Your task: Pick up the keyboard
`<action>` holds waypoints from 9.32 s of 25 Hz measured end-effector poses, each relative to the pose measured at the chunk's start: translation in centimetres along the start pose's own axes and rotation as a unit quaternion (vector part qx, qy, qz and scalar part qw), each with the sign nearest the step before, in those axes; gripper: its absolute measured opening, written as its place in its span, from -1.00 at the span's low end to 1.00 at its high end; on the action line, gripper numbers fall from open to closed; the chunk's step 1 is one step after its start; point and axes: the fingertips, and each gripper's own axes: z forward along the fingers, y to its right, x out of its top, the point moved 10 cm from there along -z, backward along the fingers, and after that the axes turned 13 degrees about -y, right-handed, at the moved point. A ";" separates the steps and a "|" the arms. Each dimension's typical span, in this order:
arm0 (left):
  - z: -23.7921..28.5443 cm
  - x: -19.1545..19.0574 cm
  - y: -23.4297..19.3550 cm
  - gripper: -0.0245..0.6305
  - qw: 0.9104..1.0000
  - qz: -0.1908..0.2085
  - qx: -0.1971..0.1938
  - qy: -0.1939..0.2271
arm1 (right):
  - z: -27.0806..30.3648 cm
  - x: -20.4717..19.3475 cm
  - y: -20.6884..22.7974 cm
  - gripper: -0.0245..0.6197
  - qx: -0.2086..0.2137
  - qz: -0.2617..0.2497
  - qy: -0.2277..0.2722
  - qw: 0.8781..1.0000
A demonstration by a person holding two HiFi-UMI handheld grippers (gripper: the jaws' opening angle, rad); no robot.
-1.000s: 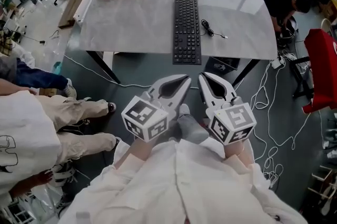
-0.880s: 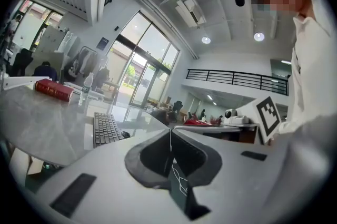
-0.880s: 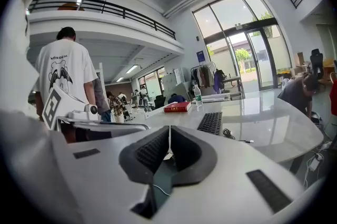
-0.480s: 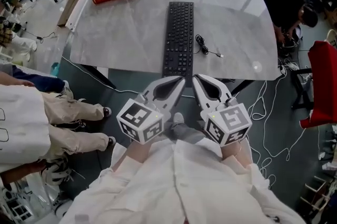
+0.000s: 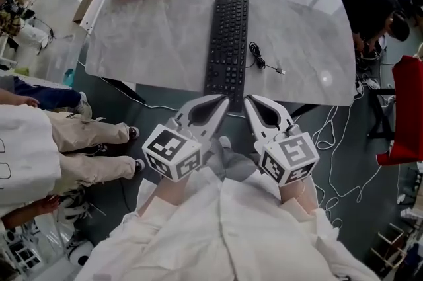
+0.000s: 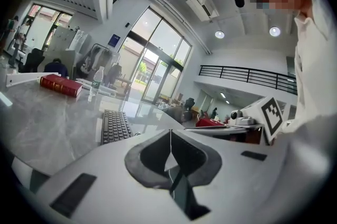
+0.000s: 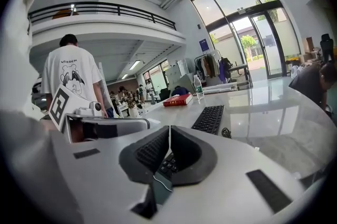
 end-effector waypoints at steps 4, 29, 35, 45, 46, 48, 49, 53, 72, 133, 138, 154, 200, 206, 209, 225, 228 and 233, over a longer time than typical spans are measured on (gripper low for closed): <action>0.4 -0.5 -0.3 -0.88 1.000 -0.005 -0.008 -0.007 | 0.7 -0.7 0.1 -0.82 -0.002 0.010 -0.015 1.000; 1.5 1.1 -4.7 -0.88 0.997 -0.008 -0.053 -0.051 | 5.1 1.0 -0.2 -0.82 0.003 0.037 -0.065 0.997; 1.4 1.2 -6.2 -0.88 0.996 -0.005 -0.070 -0.063 | 5.9 0.9 -0.7 -0.82 -0.010 0.054 -0.063 0.996; 1.7 0.9 -8.2 -0.88 0.992 0.002 -0.099 -0.080 | 6.9 0.7 -1.3 -0.82 -0.043 0.077 -0.054 0.995; 1.7 0.8 -8.3 -0.88 0.991 0.004 -0.101 -0.082 | 6.9 0.7 -1.4 -0.82 -0.044 0.078 -0.053 0.995; 1.9 0.8 -8.4 -0.88 0.991 0.005 -0.105 -0.085 | 7.0 0.5 -1.5 -0.82 -0.049 0.080 -0.052 0.994; 1.9 0.8 -8.4 -0.88 0.991 0.005 -0.107 -0.085 | 6.9 0.4 -1.5 -0.82 -0.050 0.082 -0.052 0.994; 2.2 0.8 -8.2 -0.88 0.989 0.007 -0.114 -0.091 | 7.1 0.3 -1.4 -0.82 -0.051 0.085 -0.058 0.993; 4.8 -2.3 -9.1 -0.88 0.986 -0.041 -0.096 -0.129 | 7.6 -2.3 2.8 -0.82 0.013 0.127 -0.092 0.988; 8.4 -7.1 -12.7 -0.88 0.979 -0.100 -0.070 -0.164 | 15.9 -12.3 6.6 -0.24 0.197 0.327 -0.214 0.899; 8.5 -7.1 -13.1 -0.88 0.979 -0.101 -0.067 -0.162 | 16.7 -12.3 6.7 -0.24 0.217 0.317 -0.222 0.896; 8.9 -6.8 -13.8 -0.88 0.980 -0.110 -0.065 -0.152 | 18.1 -12.3 7.0 -0.24 0.253 0.319 -0.217 0.887; 10.1 -4.4 -17.9 -0.88 0.989 -0.095 -0.003 -0.115 | 17.9 -13.4 7.1 -0.30 0.282 0.225 -0.123 0.925; 10.9 -3.4 -18.6 -0.88 0.990 -0.097 -0.005 -0.104 | 17.9 -13.4 7.2 -0.30 0.281 0.217 -0.113 0.928; 11.1 -3.2 -18.7 -0.88 0.990 -0.103 -0.008 -0.099 | 17.8 -13.5 7.2 -0.30 0.282 0.213 -0.112 0.929; 12.5 -2.1 -20.9 -0.79 0.989 -0.114 0.019 -0.088 | 18.0 -14.1 7.4 -0.30 0.284 0.194 -0.100 0.934; 12.7 -2.2 -21.2 -0.35 0.987 -0.130 0.019 -0.092 | 18.0 -14.1 7.4 -0.30 0.285 0.193 -0.097 0.934; 12.8 -1.8 -21.2 -0.27 0.987 -0.128 0.009 -0.094 | 17.8 -13.8 7.3 -0.30 0.285 0.190 -0.096 0.934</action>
